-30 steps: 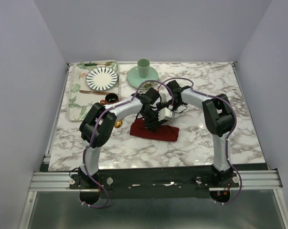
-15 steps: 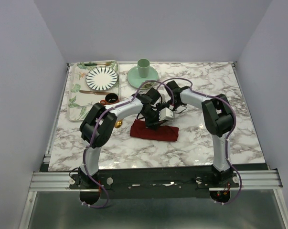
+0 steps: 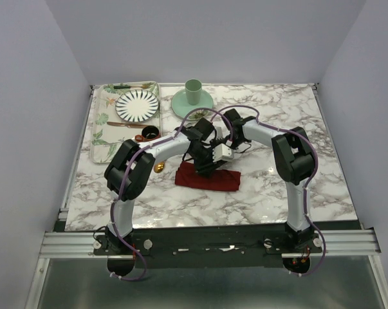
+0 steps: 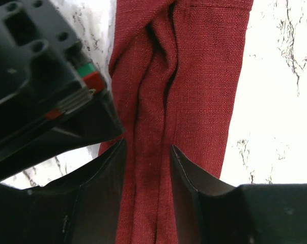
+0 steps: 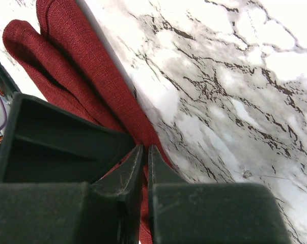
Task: Fold the napkin into a case and place the utensils inside
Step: Smooth out the smaller rectangle-folded napkin at the center of the board.
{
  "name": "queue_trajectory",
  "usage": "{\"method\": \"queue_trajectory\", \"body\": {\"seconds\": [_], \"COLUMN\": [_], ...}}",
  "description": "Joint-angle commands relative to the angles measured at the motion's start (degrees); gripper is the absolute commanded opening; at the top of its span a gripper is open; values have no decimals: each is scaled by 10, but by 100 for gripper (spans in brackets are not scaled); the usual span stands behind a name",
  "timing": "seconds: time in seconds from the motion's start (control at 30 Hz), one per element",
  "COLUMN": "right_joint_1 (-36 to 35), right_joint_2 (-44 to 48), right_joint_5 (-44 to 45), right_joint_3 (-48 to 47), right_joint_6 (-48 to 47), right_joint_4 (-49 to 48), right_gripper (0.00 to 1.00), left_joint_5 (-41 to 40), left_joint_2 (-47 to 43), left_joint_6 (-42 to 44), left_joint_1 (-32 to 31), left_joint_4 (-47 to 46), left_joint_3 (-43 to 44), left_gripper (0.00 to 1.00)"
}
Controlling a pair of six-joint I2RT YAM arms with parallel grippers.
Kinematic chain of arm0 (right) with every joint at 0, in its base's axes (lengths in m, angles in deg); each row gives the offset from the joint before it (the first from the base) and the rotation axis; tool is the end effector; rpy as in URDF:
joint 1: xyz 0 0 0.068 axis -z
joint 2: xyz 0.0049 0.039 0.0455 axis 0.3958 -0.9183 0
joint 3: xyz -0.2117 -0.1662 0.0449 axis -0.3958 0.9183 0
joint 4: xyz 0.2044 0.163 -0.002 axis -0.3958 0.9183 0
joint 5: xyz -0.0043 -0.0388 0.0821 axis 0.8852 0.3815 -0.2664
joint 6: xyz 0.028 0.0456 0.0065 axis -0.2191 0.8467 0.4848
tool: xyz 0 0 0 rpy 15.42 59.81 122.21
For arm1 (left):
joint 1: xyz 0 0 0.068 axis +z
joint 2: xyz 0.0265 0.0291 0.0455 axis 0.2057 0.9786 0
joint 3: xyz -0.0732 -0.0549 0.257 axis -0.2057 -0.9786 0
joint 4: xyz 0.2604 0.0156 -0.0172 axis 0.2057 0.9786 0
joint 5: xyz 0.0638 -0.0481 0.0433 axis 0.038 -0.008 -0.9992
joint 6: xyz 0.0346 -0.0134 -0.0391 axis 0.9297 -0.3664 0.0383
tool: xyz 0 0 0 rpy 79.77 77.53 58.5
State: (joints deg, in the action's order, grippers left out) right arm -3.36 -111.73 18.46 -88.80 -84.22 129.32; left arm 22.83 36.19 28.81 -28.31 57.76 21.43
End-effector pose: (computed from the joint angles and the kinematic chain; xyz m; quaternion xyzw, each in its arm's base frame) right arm 0.3567 0.2055 0.1400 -0.2760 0.8891 0.3641 0.0266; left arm 0.2910 -0.2707 0.1779 0.6501 0.6889 -0.2746 0.1656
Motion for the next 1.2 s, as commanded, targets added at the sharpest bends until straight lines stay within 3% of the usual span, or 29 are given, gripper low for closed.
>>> {"method": "queue_trajectory", "body": {"seconds": [0.0,0.37,0.73,1.07,1.17], "right_joint_1": [-6,-5,-6,-10,-11], "right_joint_2": [-7,-7,-11,-12,-13], "right_joint_5": [-9,-8,-15,-20,-22], "right_joint_3": [1,-3,-2,4,2], "right_joint_6": [-11,-8,-6,-5,-4], "right_joint_4": [7,8,8,7,6], "right_gripper": [15,15,15,15,15], "left_joint_5": [18,40,-1,-5,-6], "left_joint_2": [-20,7,35,24,19], "left_joint_6": [-6,-19,-27,-27,-26], "left_joint_1": [2,-1,-9,-13,-14], "left_joint_4": [5,16,-9,-24,-27], "left_joint_3": [4,22,20,15,16], "left_gripper": [52,59,46,7,5]}}
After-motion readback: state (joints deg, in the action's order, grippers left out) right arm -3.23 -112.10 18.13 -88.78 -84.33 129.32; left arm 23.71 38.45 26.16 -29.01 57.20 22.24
